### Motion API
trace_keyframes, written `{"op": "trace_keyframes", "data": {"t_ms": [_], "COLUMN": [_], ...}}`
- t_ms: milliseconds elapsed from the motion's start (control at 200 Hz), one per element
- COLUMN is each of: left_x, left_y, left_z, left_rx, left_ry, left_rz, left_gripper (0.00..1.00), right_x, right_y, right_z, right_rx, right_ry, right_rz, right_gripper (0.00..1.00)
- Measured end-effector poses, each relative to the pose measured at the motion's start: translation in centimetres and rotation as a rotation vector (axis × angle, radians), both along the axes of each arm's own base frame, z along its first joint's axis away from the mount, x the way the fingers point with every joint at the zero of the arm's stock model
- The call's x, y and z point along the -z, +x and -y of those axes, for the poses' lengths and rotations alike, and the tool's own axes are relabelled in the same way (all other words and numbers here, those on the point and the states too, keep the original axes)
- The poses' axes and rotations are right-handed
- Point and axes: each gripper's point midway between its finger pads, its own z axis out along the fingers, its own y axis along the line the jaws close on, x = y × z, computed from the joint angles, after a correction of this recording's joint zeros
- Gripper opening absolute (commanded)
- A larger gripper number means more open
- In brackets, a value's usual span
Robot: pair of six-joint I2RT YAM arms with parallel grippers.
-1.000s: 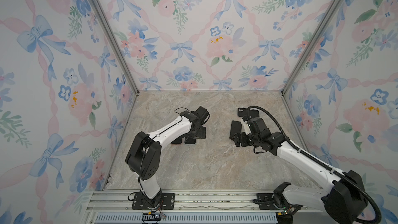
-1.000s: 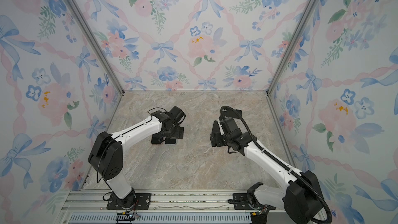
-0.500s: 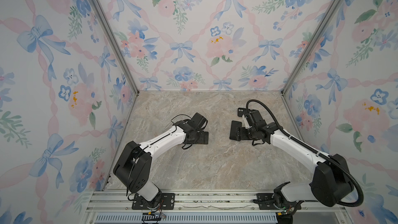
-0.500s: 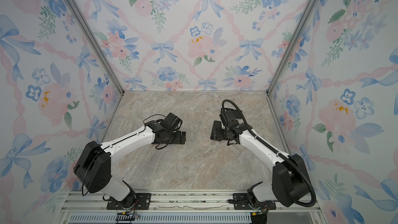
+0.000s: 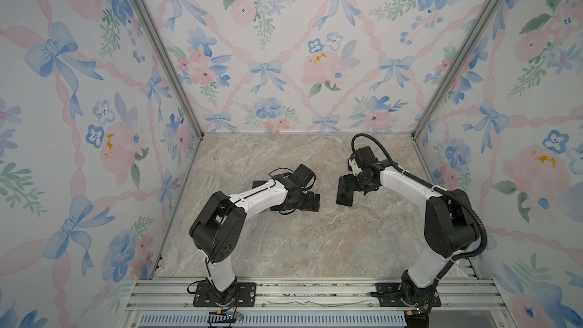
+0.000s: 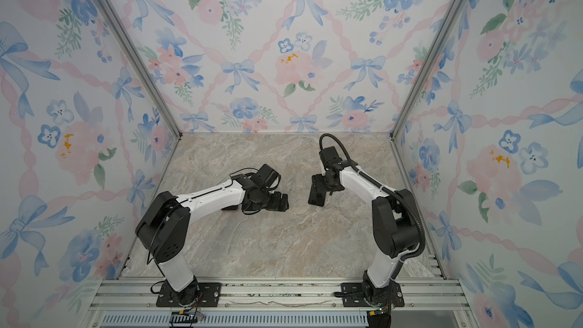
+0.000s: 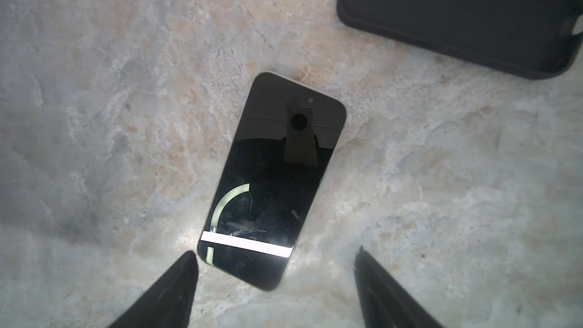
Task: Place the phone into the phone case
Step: 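Raise the left gripper while right gripper moves toward the black case, then lower the right gripper onto the black case edge and close it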
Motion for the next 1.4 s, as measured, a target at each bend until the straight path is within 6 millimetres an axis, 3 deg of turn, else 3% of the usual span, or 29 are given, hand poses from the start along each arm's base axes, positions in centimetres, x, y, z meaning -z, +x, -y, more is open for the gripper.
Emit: {"op": "trace_keyframes", "data": {"t_ms": [370,495,675,860,1035,1400], "left_x": [2.1,2.6,3.0,3.0,3.0,3.0], "left_y": [1.4,1.9,2.8,3.5,3.6,3.5], "left_z": [2.9,3.9,4.4,4.4,4.9,5.1], "left_rx": [0.050,0.063,0.060,0.052,0.059,0.065], "left_ry": [-0.032,-0.050,-0.074,-0.097,-0.112,-0.123], "left_rz": [-0.062,-0.080,-0.098,-0.113,-0.120,-0.129], "left_gripper": [0.92,0.90,0.88,0.87,0.86,0.85], "right_x": [0.3,0.9,2.5,3.4,3.9,4.8], "right_y": [10.8,13.4,15.8,17.7,18.0,17.2], "right_z": [9.2,10.1,10.1,9.9,10.0,9.9], "right_rx": [0.090,0.091,0.071,0.044,0.027,0.003], "right_ry": [-0.010,0.017,0.054,0.073,0.084,0.123], "right_rz": [0.055,0.065,0.039,0.017,-0.010,-0.066], "right_gripper": [0.75,0.76,0.80,0.84,0.86,0.68]}}
